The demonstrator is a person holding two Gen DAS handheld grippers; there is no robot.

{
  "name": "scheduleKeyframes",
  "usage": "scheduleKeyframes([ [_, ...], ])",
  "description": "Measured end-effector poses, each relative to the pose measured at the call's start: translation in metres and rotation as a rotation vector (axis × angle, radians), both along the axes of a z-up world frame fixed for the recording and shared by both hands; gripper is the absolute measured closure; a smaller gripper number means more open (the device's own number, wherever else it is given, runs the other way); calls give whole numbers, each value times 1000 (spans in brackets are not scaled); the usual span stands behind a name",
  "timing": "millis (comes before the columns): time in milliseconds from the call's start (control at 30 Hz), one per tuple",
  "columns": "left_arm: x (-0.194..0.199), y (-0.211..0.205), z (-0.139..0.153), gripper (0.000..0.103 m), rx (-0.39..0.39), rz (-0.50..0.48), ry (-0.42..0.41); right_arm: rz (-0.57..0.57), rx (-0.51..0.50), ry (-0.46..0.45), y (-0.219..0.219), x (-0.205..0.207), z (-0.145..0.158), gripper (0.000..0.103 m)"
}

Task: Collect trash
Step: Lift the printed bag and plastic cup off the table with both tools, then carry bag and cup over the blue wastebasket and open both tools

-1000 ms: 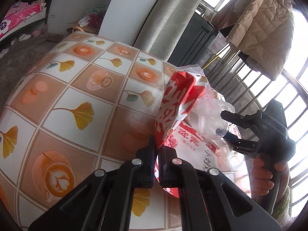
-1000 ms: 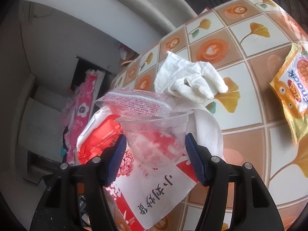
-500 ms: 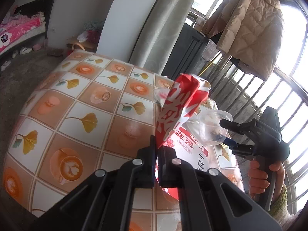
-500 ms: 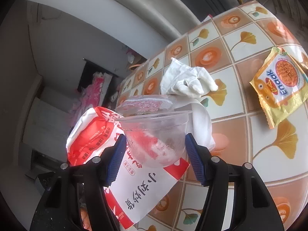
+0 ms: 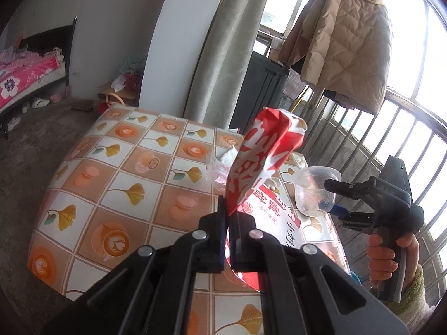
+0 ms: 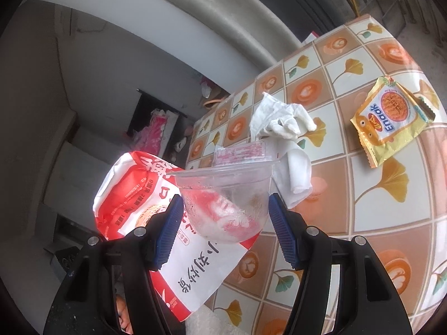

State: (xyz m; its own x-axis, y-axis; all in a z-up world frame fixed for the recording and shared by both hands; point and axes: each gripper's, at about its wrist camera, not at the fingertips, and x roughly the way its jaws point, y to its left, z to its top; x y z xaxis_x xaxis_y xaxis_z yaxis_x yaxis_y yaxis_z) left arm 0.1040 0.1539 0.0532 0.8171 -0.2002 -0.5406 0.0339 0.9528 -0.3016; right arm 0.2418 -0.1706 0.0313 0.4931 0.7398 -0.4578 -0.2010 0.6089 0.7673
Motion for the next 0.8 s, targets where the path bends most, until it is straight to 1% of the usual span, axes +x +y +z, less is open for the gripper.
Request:
scheduleKeyframes([
  [167, -14, -13, 11, 102, 10, -22, -30, -6, 12, -19, -12, -17, 6, 44],
  [333, -23, -30, 18, 102, 8, -64, -43, -29, 24, -32, -28, -35, 9, 44],
  [600, -31, -58, 29, 102, -24, -141, -58, -96, 55, -46, -63, -63, 12, 44],
  [800, -31, -86, 31, 102, -49, -212, -55, -167, 77, -58, -100, -88, 11, 44],
])
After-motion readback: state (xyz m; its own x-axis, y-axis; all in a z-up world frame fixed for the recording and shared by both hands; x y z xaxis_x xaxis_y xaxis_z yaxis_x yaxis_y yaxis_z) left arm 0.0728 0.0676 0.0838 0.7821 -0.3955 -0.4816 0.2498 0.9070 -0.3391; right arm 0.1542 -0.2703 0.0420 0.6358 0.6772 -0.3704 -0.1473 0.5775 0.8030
